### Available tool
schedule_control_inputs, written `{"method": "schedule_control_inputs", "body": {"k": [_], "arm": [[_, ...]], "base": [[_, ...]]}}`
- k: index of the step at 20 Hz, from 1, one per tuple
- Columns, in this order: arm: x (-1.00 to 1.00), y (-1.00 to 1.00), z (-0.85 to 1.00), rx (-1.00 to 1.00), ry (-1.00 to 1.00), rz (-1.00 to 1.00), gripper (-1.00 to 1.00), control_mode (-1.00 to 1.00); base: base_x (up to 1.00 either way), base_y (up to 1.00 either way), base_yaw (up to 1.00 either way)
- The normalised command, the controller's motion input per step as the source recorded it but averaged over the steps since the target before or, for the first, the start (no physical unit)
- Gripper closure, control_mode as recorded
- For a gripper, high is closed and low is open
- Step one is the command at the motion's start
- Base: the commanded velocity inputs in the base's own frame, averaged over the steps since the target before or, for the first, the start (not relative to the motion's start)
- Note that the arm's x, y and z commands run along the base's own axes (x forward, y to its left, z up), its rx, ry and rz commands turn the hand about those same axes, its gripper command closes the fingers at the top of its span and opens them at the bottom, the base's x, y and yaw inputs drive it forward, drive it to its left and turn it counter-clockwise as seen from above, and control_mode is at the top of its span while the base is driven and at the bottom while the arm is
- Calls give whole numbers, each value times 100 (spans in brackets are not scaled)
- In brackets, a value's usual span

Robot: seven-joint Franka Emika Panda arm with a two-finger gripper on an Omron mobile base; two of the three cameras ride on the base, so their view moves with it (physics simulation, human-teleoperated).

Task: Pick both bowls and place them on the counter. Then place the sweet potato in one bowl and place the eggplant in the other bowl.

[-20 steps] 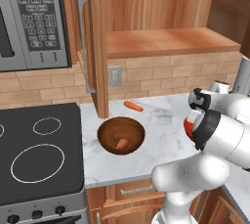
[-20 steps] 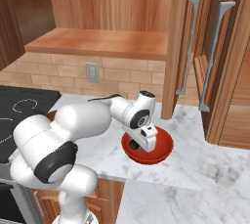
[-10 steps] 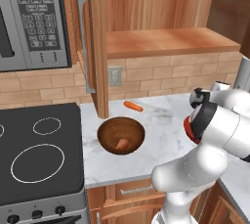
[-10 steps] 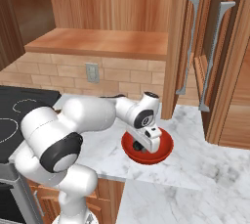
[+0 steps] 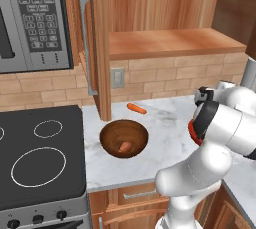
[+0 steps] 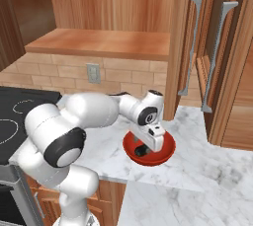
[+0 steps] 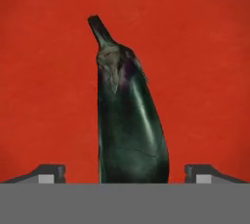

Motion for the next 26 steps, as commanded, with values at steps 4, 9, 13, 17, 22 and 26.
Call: {"method": "schedule_control_inputs", "body": {"k": [4,9,13,17,22,26], "arm": [[-50,3,54,0,-1,0,-100,-100],[-72,24,48,-1,0,0,-100,-100],[-64,51,46,-5,0,0,-100,-100],[-56,62,43,-7,0,0,-100,-100],[-43,70,32,-7,0,1,-100,-100],[-37,62,15,-2,-5,2,-100,-100]], "base": [[0,0,0],[0,0,0],[0,0,0],[0,0,0],[0,0,0],[0,0,0]]}}
